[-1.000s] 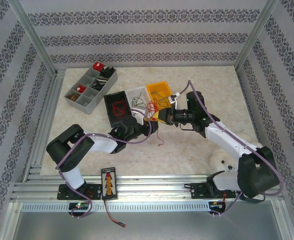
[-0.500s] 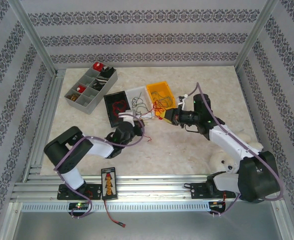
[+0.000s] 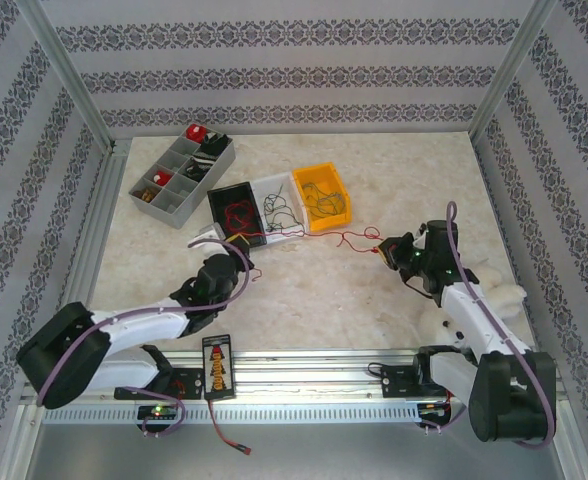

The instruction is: Untangle the cables

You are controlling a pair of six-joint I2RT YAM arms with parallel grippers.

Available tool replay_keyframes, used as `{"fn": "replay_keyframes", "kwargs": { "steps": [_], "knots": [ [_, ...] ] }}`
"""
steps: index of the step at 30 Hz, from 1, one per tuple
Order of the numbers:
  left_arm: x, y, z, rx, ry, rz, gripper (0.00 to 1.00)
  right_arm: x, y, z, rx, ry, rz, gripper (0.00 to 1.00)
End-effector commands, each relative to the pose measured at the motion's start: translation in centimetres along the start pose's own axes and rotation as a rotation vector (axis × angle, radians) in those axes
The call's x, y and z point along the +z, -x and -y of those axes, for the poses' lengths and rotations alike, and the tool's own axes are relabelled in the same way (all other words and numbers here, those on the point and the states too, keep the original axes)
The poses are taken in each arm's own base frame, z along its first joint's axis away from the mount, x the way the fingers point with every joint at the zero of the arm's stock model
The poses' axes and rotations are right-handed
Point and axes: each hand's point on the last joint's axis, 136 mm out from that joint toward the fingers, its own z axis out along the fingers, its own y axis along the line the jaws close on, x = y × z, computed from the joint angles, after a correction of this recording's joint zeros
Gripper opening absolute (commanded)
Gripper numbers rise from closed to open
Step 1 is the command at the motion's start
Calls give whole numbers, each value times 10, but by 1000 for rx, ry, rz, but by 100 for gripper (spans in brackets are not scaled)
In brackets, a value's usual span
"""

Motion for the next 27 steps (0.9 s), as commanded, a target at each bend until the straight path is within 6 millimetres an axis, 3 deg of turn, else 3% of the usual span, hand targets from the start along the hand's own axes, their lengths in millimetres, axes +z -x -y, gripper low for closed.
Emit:
{"fn": "replay_keyframes", "kwargs": {
  "steps": [1, 8, 12, 16, 20, 22, 25, 27],
  "knots": [
    [-10, 21, -27, 27, 120, 95, 0, -7, 21, 32, 67, -111, 125, 0],
    [-41, 68, -66, -160, 179, 235, 0, -20, 31, 68, 100, -226, 189, 0],
    [-49, 89, -57, -144, 98, 230, 0, -17, 30, 71, 69, -239, 169, 0],
    [-42, 84, -36, -116, -20, 104, 0, -11, 27, 67, 24, -235, 125, 0],
    [-32, 70, -14, -64, -93, -8, 0, -7, 24, 46, -101, -220, 91, 0],
    [-27, 67, -12, -46, -80, -36, 0, -3, 19, 35, -173, -215, 63, 0],
    [-24, 73, -20, -33, -20, -10, 0, 7, 1, 9, -317, -170, 0, 1],
    [-28, 83, -39, -82, 75, 57, 0, 13, -19, -14, -447, -119, -50, 1]
  ]
}}
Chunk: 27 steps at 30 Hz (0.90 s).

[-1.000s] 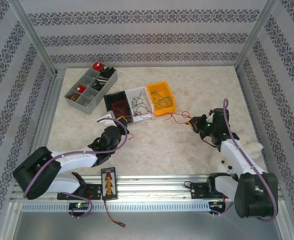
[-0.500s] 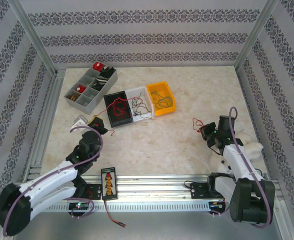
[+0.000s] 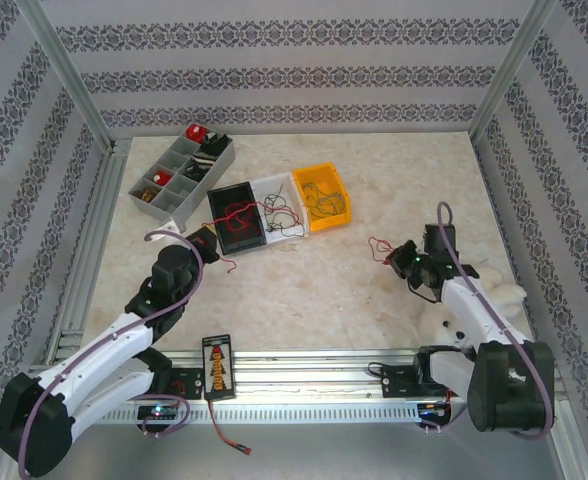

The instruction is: Untangle the cables

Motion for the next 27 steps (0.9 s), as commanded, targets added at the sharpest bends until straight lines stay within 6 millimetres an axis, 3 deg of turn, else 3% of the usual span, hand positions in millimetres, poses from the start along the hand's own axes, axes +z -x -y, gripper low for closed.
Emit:
{"fn": "replay_keyframes", "kwargs": {
  "steps": [1, 5, 9, 13, 19, 21, 23, 25, 27],
  "knots": [
    [-10, 21, -27, -55, 150, 99, 0, -2, -17, -54, -274, 119, -39, 2],
    [-47, 39, -80, -199, 377, 257, 0, -3, -52, -112, -503, 242, -119, 3],
    [-79, 53, -102, -175, 478, 327, 0, 15, -78, -156, -579, 293, -191, 4],
    [-98, 59, -112, -149, 525, 345, 0, 50, -91, -205, -598, 335, -243, 4],
    [-99, 51, -113, -144, 521, 294, 0, 112, -89, -273, -571, 395, -290, 5],
    [-95, 48, -111, -147, 505, 278, 0, 129, -93, -295, -561, 435, -317, 11],
    [-89, 45, -107, -137, 485, 261, 0, 144, -98, -308, -546, 463, -355, 31],
    [-81, 43, -100, -116, 456, 239, 0, 153, -96, -310, -524, 452, -360, 43],
    [-73, 40, -91, -89, 421, 210, 0, 149, -95, -309, -527, 450, -345, 49]
  ]
}}
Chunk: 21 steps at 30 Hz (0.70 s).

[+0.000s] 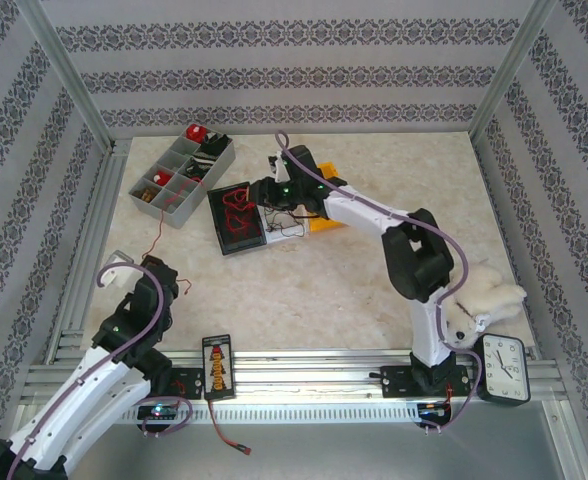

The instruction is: Untangle the cables

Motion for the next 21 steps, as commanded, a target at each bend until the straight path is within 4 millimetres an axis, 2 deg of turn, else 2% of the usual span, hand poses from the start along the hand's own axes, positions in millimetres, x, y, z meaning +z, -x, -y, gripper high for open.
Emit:
{"fn": "replay_keyframes", "kwargs": {
  "steps": [1, 6, 11, 15, 18, 21],
  "knots": [
    [3, -4, 22, 42, -75, -35, 0, -8, -1, -19, -10, 38, 4, 51],
    [6, -22, 49, 134, -190, -114, 0, -49, -17, -17, -87, -18, 51, 52],
    [-4, -63, 93, 322, -419, -307, 0, -107, -40, -40, -243, 12, 89, 54],
    [-14, -90, 111, 409, -525, -450, 0, -150, -58, -46, -354, 2, 130, 54],
    [-20, -103, 121, 441, -582, -523, 0, -174, -67, -52, -417, 12, 175, 54],
    [-31, -115, 137, 456, -690, -591, 0, -182, -78, -58, -456, 46, 142, 56]
  ]
}}
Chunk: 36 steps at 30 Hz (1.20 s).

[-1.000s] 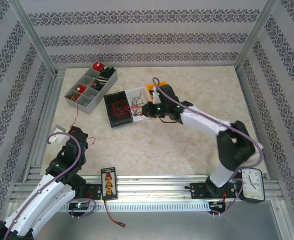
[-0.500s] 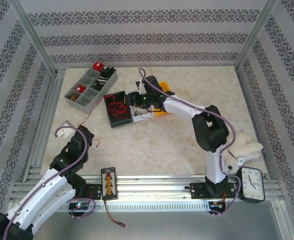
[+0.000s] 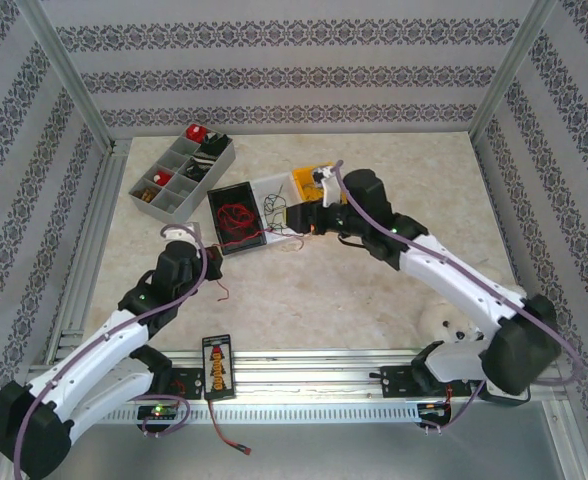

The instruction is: Untangle the cables

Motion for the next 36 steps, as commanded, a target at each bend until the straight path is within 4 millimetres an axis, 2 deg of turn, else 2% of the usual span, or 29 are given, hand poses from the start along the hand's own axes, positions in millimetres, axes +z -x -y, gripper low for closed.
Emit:
{"fn": "replay_keyframes", "kwargs": {
  "steps": [1, 4, 8, 15, 23, 27, 29, 32, 36],
  "knots": [
    [-2, 8, 47, 84, -227, -30, 0, 1, -22, 0, -73, 22, -73, 56],
    [-4, 4, 67, 111, -332, -68, 0, 3, -32, -8, -87, 76, -136, 56],
    [-9, 3, 85, 129, -423, -98, 0, 6, -43, -4, -99, 83, -188, 57],
    [-18, 7, 89, 150, -440, -76, 0, 9, -69, 3, -47, 118, -266, 55],
    [-9, 10, 77, 143, -368, -56, 0, 1, -88, -10, 35, 195, -313, 36],
    [-2, 17, 73, 111, -338, -25, 0, 1, -95, -11, 56, 192, -318, 9],
    [1, 23, 70, 76, -316, 1, 0, 2, -99, -10, 56, 179, -311, 2],
    [5, 36, 77, -23, -347, 56, 0, 11, -106, -11, 41, 160, -311, 0],
    [14, 55, 87, -246, -422, 132, 0, 36, -111, -19, 60, 175, -293, 0]
  ]
}}
